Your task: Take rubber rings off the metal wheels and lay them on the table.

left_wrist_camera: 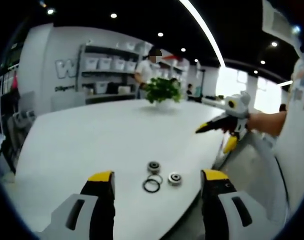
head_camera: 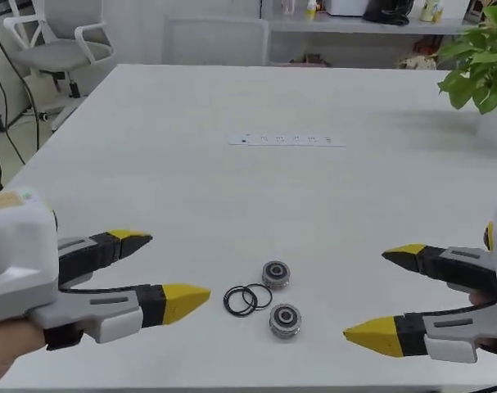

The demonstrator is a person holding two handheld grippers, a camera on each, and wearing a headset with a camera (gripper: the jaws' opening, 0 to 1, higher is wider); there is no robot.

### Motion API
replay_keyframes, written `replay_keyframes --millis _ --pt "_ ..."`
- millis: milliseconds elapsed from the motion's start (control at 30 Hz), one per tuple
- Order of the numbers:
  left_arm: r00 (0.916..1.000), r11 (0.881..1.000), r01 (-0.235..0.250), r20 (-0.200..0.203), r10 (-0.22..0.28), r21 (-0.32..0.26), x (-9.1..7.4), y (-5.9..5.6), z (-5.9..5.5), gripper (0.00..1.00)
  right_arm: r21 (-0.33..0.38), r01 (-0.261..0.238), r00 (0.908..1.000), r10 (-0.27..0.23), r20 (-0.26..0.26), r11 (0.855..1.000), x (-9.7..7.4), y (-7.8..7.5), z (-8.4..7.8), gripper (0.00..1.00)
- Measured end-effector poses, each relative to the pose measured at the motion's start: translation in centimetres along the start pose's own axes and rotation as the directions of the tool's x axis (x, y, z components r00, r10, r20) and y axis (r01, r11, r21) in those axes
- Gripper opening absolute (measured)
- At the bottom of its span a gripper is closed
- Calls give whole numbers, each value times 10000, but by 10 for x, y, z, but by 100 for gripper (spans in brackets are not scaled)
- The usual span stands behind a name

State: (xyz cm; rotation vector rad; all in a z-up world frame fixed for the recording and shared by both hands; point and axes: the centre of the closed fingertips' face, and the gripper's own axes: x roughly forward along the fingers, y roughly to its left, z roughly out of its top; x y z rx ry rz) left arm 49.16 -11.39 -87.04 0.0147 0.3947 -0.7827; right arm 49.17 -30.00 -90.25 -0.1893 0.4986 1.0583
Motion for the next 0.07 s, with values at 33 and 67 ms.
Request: replay_keyframes --millis 33,67 --pt "10000 10000 -19 20 19 -17 -1 0 0 70 25 7 10000 -7 14 10000 0 0 0 81" --pt "10000 10000 -52 33 52 -25 -2 0 0 69 73 24 10000 -25 46 10000 -1 -1 0 81"
